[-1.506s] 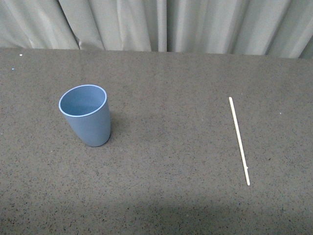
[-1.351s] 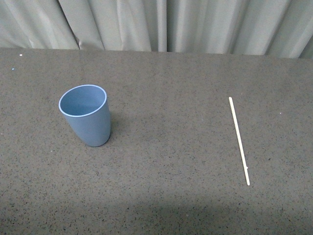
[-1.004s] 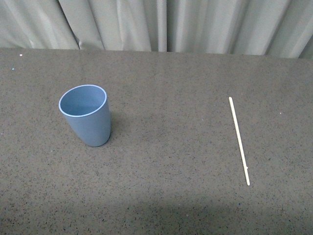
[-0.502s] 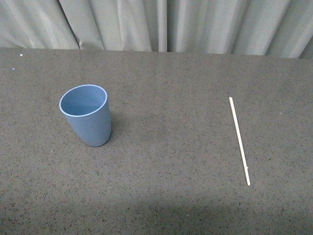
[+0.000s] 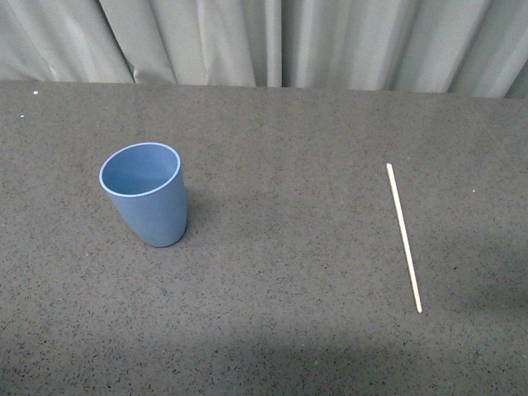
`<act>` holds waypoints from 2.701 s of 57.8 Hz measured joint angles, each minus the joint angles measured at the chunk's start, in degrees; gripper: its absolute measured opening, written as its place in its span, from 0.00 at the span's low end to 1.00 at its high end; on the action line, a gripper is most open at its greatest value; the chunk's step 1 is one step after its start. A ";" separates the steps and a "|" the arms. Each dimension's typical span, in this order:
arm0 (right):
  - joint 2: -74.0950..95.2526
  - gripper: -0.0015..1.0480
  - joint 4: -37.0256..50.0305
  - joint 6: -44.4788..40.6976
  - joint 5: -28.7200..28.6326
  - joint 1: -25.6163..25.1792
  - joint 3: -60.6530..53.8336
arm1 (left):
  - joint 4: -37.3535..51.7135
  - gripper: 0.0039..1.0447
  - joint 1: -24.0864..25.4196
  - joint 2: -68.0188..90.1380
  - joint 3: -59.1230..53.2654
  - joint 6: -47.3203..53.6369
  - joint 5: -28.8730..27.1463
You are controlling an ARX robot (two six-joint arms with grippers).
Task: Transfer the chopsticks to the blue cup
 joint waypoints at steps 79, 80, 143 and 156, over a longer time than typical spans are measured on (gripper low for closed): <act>62.20 0.26 -29.70 10.34 -1.97 5.86 53.27 | 0.00 0.94 0.00 0.00 0.00 0.00 -0.02; 62.20 0.24 -29.77 10.34 -1.97 5.86 53.27 | 0.00 0.94 0.00 0.00 0.00 0.00 -0.02; 44.98 0.01 35.32 11.28 -30.36 22.82 38.12 | 0.00 0.94 0.00 0.00 0.00 0.00 -0.02; 50.71 0.01 38.75 11.37 -31.65 26.40 42.29 | 0.00 0.94 0.00 0.00 0.00 0.00 -0.02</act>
